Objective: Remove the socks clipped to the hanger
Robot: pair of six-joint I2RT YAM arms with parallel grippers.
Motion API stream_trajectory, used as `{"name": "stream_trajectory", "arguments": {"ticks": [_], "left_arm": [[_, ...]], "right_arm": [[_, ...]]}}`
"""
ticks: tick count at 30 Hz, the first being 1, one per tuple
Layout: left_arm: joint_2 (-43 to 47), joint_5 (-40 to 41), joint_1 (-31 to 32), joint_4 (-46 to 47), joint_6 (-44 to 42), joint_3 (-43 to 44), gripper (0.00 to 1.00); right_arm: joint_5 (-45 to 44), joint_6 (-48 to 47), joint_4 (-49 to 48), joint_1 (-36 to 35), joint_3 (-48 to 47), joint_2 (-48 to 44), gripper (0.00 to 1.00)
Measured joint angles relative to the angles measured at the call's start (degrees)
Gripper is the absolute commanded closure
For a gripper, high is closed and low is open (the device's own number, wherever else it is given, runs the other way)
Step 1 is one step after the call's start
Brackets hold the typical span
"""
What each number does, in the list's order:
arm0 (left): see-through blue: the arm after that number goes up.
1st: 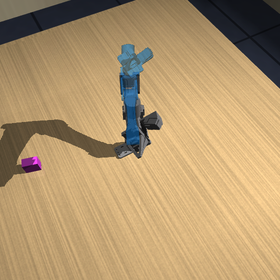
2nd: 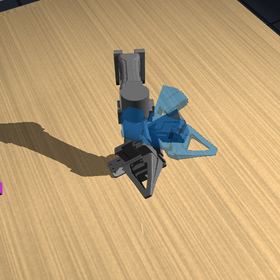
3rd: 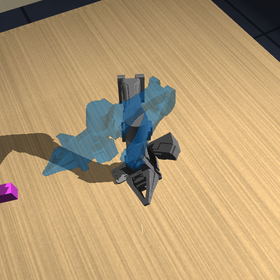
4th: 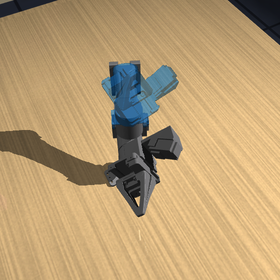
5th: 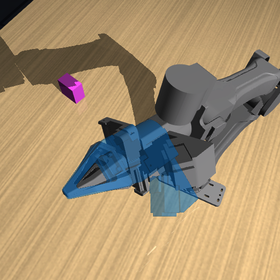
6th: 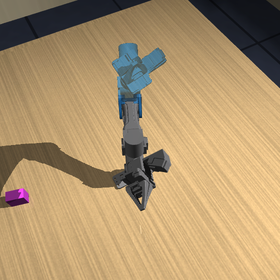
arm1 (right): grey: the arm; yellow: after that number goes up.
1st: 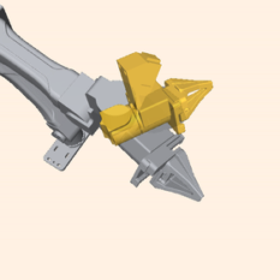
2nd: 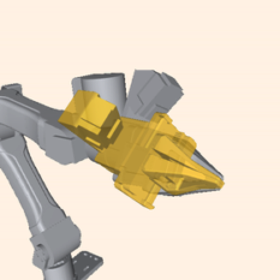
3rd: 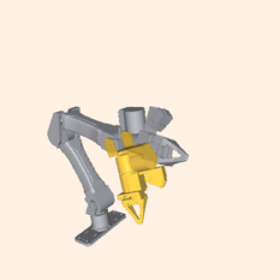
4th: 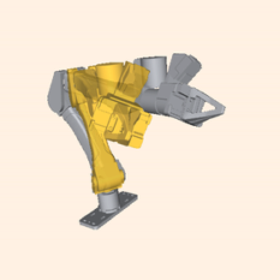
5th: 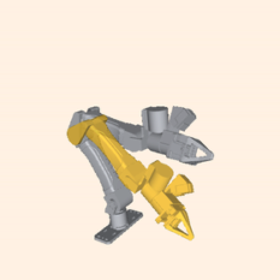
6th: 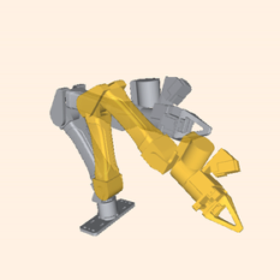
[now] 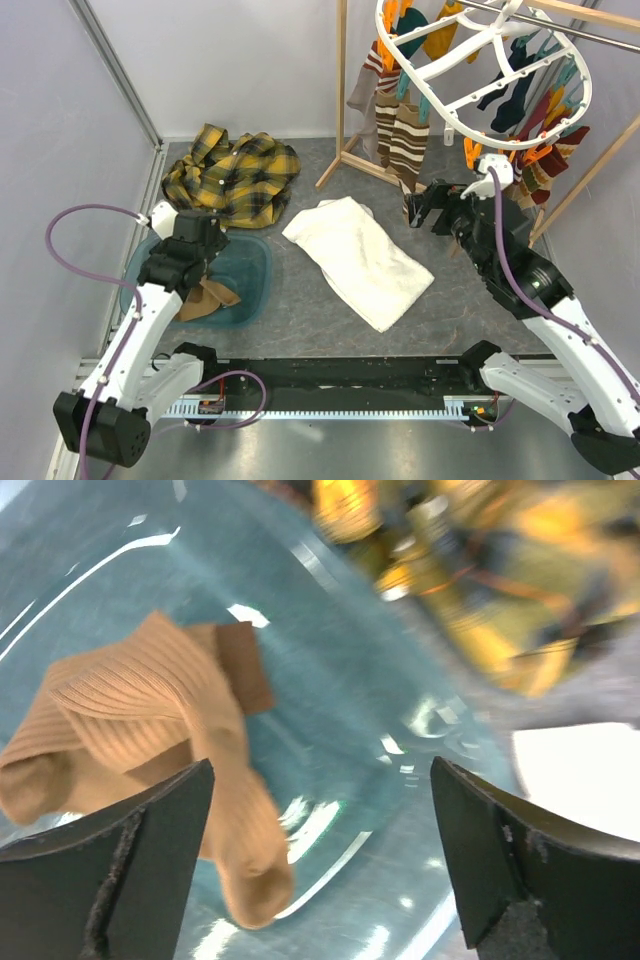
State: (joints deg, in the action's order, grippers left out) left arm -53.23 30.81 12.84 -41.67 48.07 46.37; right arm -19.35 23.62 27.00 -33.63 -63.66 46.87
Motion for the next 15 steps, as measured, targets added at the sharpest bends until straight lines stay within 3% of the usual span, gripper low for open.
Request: {"name": "stream_trajectory", "arguments": {"ticks": [9,15], "left_arm": [[4.81,-10.16,0.00,3.19,-6.03,4.02,0.01],[4.68,-31.21,0.79,9.90,-13.51,3.34,0.01]], "right_arm": [[-0.24,-1.20,-10.03,0.00,2.97,5.49,0.06],[-4.31,-2.69,-19.43,0.00,7.10,8.55,0.07]]}}
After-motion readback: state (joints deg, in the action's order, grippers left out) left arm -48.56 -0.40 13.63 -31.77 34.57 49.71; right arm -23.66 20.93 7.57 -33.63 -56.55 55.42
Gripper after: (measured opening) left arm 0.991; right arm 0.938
